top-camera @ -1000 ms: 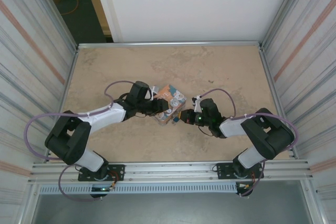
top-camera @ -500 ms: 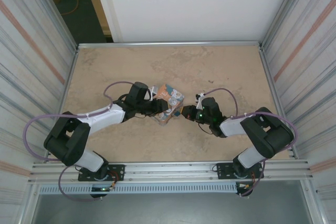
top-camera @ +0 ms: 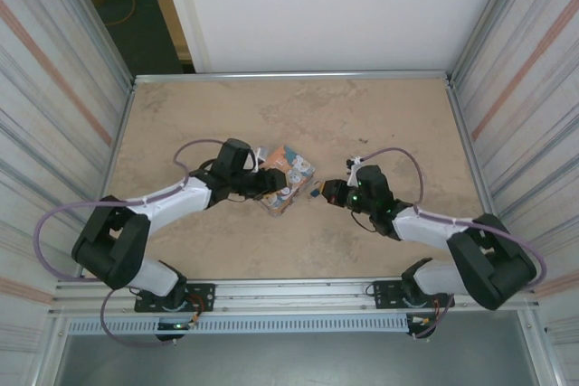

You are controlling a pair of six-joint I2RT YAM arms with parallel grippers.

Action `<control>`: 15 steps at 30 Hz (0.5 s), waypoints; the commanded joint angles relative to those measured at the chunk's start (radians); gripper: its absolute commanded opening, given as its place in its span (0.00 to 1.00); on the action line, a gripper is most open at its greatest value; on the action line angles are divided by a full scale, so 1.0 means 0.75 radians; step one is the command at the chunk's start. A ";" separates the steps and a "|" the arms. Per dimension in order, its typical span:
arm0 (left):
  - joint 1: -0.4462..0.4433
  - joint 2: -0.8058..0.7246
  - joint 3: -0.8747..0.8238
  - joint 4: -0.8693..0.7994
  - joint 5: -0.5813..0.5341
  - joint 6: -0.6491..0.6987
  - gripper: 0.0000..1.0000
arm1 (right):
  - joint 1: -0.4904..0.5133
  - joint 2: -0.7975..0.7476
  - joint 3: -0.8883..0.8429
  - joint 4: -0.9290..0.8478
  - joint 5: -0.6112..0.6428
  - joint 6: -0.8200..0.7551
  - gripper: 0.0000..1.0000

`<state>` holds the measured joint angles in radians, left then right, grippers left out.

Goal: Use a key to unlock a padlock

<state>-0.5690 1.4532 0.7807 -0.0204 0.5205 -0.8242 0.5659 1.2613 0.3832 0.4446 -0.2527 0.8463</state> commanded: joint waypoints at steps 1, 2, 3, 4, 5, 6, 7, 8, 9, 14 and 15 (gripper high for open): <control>0.020 -0.091 0.063 -0.110 -0.027 0.062 0.50 | -0.011 -0.123 0.036 -0.260 0.016 -0.107 0.00; 0.025 -0.114 0.067 -0.119 -0.027 0.071 0.51 | -0.011 -0.160 0.046 -0.318 0.011 -0.122 0.00; 0.031 -0.136 0.071 -0.129 -0.034 0.079 0.52 | -0.009 -0.202 0.058 -0.390 0.009 -0.142 0.00; 0.040 -0.161 0.072 -0.139 -0.039 0.086 0.52 | -0.008 -0.244 0.069 -0.463 0.005 -0.156 0.00; 0.047 -0.183 0.069 -0.147 -0.041 0.091 0.53 | -0.005 -0.282 0.078 -0.522 0.002 -0.167 0.00; 0.057 -0.211 0.064 -0.156 -0.044 0.095 0.54 | -0.002 -0.327 0.085 -0.585 0.002 -0.174 0.00; 0.066 -0.240 0.055 -0.163 -0.049 0.105 0.54 | 0.000 -0.356 0.093 -0.646 0.002 -0.178 0.00; 0.071 -0.265 0.043 -0.173 -0.057 0.112 0.55 | 0.004 -0.420 0.100 -0.699 0.003 -0.180 0.00; 0.078 -0.300 0.033 -0.187 -0.076 0.124 0.56 | 0.011 -0.460 0.108 -0.760 0.005 -0.184 0.00; 0.107 -0.463 -0.031 -0.262 -0.165 0.174 0.60 | 0.069 -0.612 0.137 -1.002 0.043 -0.183 0.00; 0.121 -0.491 -0.046 -0.271 -0.166 0.175 0.60 | 0.085 -0.634 0.138 -1.037 0.057 -0.174 0.00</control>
<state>-0.4984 1.1366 0.7765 -0.1635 0.4393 -0.7364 0.6052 0.8253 0.4599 -0.1707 -0.2420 0.7380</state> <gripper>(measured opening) 0.599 0.060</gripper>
